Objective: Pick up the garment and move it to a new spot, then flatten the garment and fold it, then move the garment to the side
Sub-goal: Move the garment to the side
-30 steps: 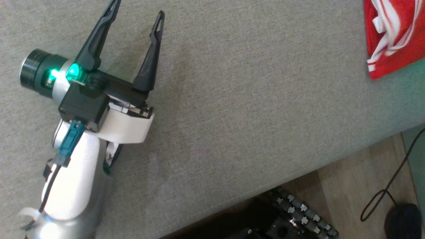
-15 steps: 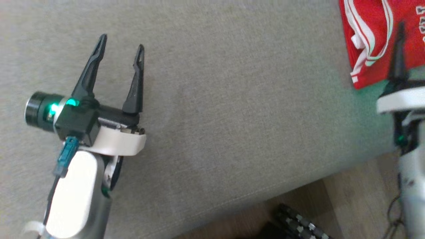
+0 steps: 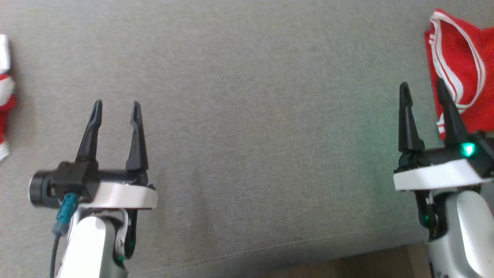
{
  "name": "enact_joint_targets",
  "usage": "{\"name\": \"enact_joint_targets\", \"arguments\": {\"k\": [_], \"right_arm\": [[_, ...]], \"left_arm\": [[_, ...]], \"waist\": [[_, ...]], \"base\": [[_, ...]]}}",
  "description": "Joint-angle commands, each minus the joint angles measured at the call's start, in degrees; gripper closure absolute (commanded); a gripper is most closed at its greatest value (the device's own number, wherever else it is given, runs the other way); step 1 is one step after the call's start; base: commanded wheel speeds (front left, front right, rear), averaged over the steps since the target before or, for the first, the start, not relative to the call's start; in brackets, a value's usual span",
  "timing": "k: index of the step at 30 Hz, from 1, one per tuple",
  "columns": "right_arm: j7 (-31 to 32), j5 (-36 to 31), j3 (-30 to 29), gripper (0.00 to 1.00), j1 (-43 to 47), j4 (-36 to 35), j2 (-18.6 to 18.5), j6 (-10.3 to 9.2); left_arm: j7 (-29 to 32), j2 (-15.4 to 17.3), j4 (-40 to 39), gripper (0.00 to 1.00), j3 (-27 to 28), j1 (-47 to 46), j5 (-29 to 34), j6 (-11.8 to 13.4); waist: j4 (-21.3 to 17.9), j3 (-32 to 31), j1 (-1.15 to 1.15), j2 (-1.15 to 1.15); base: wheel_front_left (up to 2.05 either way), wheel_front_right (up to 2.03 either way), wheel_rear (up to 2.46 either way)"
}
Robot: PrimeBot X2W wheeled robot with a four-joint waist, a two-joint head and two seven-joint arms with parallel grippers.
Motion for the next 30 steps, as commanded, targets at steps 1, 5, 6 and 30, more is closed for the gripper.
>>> {"name": "enact_joint_targets", "arguments": {"k": [1,5,6,30], "right_arm": [[0.3,-0.4,1.1,0.00,0.7,-2.6,-0.2,-0.04],[2.3,-0.9,1.1,0.00,3.7,-5.0,0.5,-0.04],[2.7,-1.0,1.2,0.00,4.3,-5.5,0.6,-0.04],[9.0,-1.4,0.5,0.00,16.3,-11.8,1.9,-0.04]], "left_arm": [[-0.3,0.2,-1.3,0.00,2.2,-0.1,-0.3,0.2],[-0.3,0.0,-0.2,0.00,3.3,2.0,-1.0,0.4],[-0.3,-0.1,0.0,0.00,3.4,2.5,-1.0,0.4],[-0.2,-0.4,4.9,0.00,2.9,11.4,-1.8,-0.2]], "waist": [[2.7,-2.8,0.00,0.00],[3.9,-5.0,0.00,0.00],[4.2,-5.5,0.00,0.00],[4.5,-17.7,0.00,0.00]], "base": [[0.00,0.00,0.00],[0.00,0.00,0.00],[0.00,0.00,0.00],[0.00,0.00,0.00]]}}
